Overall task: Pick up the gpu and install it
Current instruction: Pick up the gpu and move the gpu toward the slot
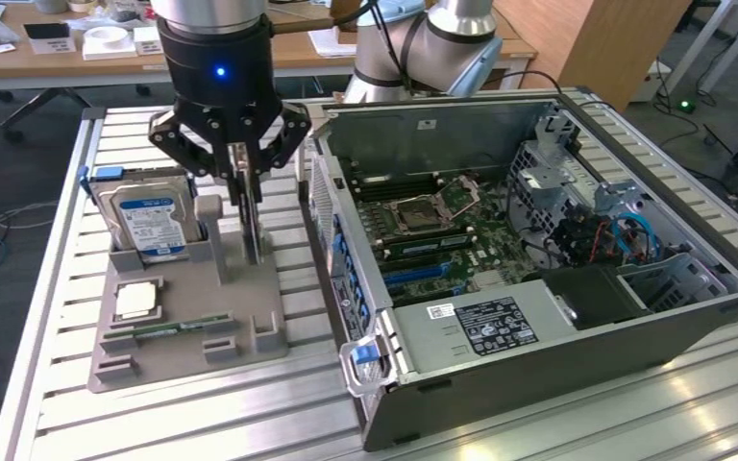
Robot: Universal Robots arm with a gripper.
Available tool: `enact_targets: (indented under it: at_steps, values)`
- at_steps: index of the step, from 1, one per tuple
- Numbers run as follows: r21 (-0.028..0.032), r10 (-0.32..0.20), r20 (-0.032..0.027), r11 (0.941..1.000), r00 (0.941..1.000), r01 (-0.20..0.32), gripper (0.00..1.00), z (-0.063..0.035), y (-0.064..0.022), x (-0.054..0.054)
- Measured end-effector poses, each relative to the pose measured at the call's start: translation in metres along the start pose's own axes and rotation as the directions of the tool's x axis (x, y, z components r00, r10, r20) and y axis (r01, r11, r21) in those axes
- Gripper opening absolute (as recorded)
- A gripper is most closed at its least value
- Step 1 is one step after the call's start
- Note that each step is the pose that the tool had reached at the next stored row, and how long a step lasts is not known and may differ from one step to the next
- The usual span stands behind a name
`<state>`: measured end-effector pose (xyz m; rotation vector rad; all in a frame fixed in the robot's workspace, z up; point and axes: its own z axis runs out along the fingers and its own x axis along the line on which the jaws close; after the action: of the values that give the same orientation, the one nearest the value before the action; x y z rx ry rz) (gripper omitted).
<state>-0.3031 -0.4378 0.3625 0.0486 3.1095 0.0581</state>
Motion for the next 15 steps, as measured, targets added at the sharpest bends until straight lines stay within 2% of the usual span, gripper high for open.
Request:
enact_targets:
  at_steps: [4,15]
  values:
    - [-0.0002,0.0,0.0002,1.0,1.0,0.0,0.26,-0.0036,0.0001,-0.0001]
    - [-0.0002,0.0,0.0002,1.0,1.0,0.0,0.26,-0.0038,0.0001,-0.0001]
